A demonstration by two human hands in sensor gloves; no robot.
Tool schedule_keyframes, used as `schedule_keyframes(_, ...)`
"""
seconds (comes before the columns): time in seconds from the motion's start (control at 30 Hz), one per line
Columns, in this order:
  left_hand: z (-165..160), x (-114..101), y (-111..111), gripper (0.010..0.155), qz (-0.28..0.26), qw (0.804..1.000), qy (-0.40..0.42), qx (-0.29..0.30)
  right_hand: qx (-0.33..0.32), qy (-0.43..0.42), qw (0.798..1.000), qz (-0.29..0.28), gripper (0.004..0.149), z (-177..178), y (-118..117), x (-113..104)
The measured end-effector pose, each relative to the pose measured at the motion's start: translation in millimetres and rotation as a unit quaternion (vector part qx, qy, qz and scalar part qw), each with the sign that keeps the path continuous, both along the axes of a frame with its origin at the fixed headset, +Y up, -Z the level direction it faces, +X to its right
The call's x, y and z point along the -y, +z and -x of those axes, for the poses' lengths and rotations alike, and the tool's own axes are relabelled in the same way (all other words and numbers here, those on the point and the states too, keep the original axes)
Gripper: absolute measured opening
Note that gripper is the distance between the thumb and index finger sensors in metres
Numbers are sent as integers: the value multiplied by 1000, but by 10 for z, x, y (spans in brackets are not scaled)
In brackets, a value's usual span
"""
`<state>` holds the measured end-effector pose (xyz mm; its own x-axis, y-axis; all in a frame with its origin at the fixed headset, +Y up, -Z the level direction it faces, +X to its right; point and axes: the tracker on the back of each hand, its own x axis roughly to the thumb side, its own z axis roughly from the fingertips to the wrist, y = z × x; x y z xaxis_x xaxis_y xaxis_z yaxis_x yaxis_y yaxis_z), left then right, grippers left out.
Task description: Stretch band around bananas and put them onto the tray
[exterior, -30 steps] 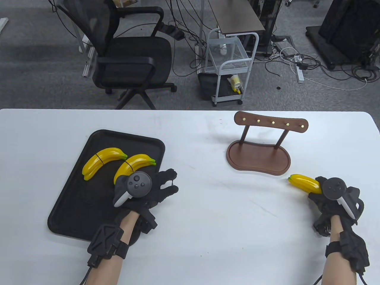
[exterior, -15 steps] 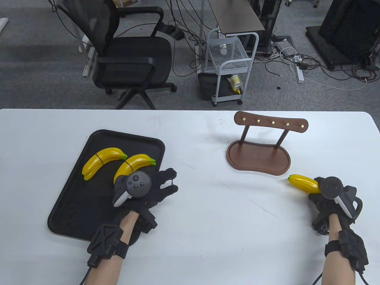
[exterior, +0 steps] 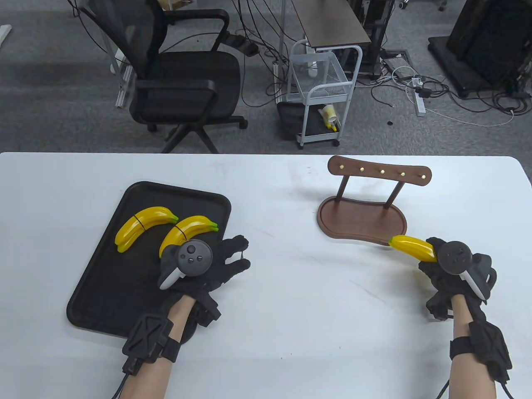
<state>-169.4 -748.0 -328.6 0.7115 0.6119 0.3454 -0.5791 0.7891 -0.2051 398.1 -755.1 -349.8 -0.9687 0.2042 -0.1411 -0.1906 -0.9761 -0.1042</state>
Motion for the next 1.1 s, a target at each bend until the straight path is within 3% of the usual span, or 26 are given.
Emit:
schedule_keyframes(0.7, -27, -20, 4, 65, 1, 1000, 7, 6, -138, -22, 990, -26, 69, 1129, -58, -386)
schedule_keyframes(1.1, -46, -26, 11, 66, 4, 1000, 9, 9, -199, -48, 978, -31, 69, 1815, -136, -416)
